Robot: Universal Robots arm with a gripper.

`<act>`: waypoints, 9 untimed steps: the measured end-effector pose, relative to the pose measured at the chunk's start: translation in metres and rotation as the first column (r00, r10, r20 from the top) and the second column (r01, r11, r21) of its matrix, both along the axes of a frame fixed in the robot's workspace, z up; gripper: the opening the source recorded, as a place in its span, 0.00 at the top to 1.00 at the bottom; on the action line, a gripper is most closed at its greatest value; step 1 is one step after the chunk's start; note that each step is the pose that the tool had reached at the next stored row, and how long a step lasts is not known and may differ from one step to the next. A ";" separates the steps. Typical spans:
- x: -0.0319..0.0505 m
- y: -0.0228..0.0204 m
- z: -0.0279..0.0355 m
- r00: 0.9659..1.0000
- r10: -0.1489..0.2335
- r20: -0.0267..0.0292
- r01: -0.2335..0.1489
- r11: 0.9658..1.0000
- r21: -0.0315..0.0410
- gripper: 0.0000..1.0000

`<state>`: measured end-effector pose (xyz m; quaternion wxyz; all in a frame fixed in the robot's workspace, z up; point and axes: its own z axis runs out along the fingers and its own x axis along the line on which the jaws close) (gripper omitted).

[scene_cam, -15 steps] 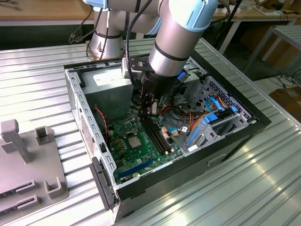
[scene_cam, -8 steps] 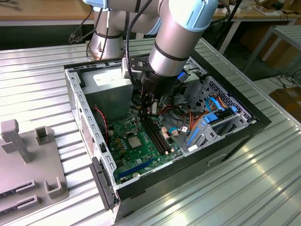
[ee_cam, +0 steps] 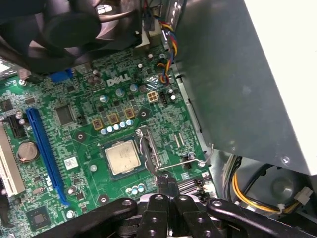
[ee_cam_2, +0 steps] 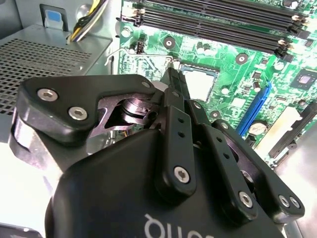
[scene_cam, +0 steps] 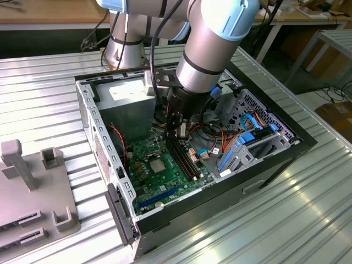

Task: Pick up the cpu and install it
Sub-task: 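Close the cpu cover, then install the first cpu locking lever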

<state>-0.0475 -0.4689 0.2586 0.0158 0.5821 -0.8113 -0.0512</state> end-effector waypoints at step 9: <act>0.0000 -0.0028 0.0000 1.000 0.007 0.000 -0.007 1.000 0.000 0.89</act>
